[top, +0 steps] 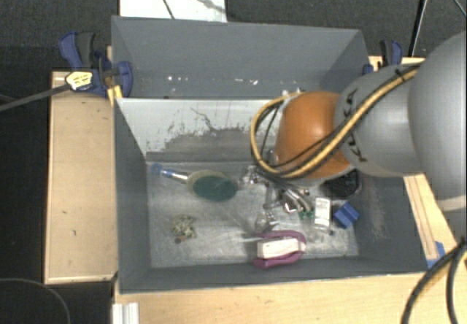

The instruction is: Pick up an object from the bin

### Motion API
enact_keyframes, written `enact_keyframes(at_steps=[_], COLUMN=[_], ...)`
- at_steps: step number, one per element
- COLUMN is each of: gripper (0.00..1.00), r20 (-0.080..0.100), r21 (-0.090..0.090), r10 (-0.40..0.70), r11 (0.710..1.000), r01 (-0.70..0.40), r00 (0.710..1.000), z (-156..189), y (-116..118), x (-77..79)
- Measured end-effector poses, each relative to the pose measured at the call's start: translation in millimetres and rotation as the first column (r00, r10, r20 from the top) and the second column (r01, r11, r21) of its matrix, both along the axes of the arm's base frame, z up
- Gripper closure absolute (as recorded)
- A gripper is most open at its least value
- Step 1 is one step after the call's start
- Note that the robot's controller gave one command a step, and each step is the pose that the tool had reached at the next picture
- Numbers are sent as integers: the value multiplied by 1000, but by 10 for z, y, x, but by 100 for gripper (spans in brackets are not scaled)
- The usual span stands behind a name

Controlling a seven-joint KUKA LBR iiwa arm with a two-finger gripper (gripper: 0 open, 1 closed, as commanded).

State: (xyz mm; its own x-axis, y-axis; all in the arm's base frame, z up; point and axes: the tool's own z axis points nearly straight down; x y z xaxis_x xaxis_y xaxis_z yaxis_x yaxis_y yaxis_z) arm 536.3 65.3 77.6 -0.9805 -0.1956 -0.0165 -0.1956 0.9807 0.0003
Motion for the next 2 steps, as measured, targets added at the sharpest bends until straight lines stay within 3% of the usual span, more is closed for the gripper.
enact_keyframes(at_steps=[1,2], gripper=[0,0], r20=[-6,-14], r21=[1,0], r10=[-146,-19], r11=[989,1000], r01=[146,19], r00=[989,1000], z=[977,230], y=[210,765], x=[11,366])
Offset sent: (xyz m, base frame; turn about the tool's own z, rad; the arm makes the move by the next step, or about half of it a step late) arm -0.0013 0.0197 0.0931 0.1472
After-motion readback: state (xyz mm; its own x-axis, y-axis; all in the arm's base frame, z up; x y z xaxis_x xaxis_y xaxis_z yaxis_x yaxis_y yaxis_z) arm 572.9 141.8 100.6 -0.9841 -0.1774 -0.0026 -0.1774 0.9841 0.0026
